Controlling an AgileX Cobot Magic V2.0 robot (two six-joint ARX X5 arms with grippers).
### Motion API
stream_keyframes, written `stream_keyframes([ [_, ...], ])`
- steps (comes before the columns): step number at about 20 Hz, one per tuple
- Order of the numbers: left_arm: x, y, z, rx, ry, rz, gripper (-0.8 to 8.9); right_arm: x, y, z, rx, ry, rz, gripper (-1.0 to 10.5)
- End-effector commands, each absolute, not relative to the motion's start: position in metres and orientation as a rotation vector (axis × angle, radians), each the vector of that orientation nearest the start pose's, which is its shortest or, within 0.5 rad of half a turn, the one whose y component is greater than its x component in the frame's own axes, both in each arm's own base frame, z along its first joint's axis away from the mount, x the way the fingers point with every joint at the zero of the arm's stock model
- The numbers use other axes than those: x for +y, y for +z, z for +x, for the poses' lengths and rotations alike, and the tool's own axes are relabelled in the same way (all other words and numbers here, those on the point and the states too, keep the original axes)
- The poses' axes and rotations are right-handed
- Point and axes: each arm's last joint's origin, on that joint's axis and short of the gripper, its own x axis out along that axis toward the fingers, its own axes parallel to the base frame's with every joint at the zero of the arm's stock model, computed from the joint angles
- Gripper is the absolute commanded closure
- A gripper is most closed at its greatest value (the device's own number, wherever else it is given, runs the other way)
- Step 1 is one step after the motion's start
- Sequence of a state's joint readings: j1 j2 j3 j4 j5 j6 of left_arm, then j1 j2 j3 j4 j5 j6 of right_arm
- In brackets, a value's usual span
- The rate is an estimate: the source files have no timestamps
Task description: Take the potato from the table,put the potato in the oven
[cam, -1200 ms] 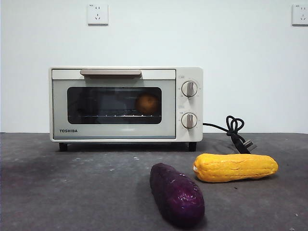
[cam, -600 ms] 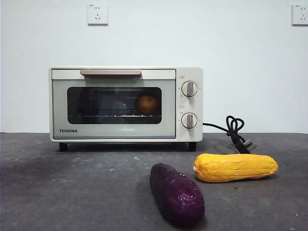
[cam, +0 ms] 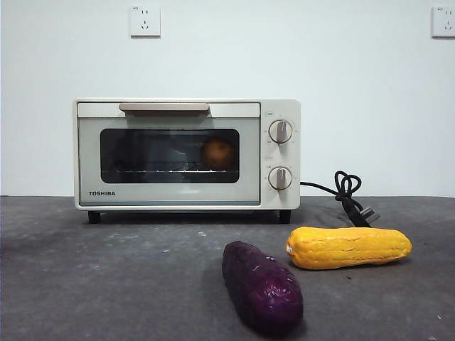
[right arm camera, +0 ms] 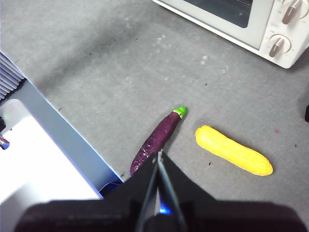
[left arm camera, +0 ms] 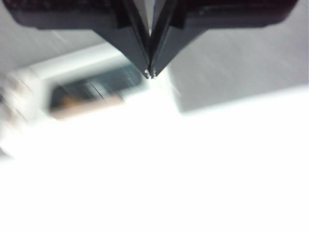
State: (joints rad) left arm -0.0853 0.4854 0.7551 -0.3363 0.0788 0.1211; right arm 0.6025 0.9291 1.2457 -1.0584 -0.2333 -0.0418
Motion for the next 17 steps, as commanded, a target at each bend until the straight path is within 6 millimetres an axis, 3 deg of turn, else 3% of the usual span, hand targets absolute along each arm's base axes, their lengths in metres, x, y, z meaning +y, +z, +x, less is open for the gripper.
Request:
stream_keyframes([
  [1, -0.005, 0.312, 0.100, -0.031, -0.088, 0.145, 8.17, 0.089, 0.384, 0.117, 0.728, 0.814, -0.178, 9.5],
  [6, 0.002, 0.227, 0.097, 0.033, 0.021, 0.143, 8.17, 0.089, 0.384, 0.117, 0.728, 0.814, -0.178, 9.5],
  [9, 0.004, 0.190, 0.097, 0.079, 0.037, 0.132, 8.17, 0.089, 0.384, 0.117, 0.728, 0.814, -0.178, 9.5],
  [12, 0.004, 0.168, 0.096, 0.090, 0.037, 0.128, 8.17, 0.089, 0.384, 0.117, 0.728, 0.814, -0.178, 9.5],
  [17, 0.004, 0.149, 0.096, 0.176, 0.030, 0.110, 8.17, 0.089, 0.384, 0.117, 0.728, 0.814, -0.178, 9.5],
])
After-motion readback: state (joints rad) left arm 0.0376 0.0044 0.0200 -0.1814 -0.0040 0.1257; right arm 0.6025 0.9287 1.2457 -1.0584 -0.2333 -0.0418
